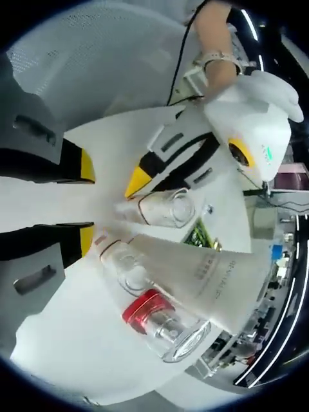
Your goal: Arrange the skincare products in the storage area until every visible bottle or jar stands upright without overlapping.
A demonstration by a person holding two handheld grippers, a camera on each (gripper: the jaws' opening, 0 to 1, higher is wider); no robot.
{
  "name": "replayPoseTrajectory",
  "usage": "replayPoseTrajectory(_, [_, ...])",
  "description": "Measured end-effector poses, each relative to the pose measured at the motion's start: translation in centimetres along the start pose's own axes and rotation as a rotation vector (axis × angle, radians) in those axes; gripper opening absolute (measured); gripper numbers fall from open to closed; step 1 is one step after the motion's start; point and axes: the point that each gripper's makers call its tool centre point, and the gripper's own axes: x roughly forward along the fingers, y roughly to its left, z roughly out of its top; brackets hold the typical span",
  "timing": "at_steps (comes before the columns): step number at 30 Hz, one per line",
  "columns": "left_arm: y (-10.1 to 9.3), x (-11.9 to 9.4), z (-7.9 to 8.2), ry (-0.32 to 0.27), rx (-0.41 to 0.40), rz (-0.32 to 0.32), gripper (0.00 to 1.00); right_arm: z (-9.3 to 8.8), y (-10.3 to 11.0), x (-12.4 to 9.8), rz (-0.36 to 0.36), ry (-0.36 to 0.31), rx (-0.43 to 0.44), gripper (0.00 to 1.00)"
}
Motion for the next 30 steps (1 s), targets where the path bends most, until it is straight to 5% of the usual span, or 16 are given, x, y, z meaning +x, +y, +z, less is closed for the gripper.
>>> replayPoseTrajectory(30, [0.1, 1.9, 1.7, -0.02, -0.049, 0.005, 0.1, -0.2, -1.4, -0.5, -0.067, 0.001, 0.031, 0.27])
